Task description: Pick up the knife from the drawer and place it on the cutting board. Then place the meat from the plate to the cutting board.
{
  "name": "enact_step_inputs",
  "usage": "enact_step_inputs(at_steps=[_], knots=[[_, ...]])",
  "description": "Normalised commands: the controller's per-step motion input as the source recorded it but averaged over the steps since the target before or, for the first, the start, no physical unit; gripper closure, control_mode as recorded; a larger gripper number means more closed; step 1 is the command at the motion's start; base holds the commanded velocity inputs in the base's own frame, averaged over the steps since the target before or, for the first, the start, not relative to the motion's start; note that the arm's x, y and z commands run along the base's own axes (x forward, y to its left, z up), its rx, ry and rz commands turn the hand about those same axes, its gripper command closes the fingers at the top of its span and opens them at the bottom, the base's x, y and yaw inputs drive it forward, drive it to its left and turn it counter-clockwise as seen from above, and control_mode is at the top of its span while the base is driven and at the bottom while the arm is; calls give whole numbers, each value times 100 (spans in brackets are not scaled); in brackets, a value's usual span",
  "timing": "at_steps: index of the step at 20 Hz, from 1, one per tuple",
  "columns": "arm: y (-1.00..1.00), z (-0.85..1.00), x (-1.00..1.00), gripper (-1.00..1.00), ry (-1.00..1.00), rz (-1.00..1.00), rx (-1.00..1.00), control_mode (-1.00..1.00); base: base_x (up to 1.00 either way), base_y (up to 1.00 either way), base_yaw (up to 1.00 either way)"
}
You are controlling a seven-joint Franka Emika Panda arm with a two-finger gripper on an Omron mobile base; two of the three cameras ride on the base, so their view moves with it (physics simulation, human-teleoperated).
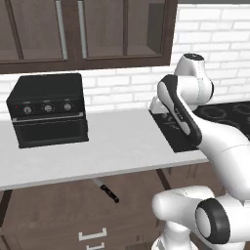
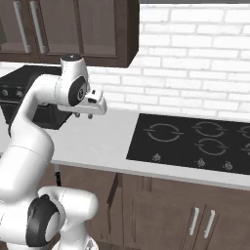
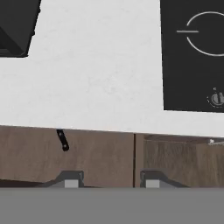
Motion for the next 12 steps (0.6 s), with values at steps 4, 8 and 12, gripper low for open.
enact_step_inputs(at_steps=[4,8,12], knots=[[0,-7,0,-100,0,0,0,-100,0,0,0],[-2,-23,-19,-100,-1,0,0,-100,0,0,0],[0,-22,-16,-100,-5,0,0,-100,0,0,0]])
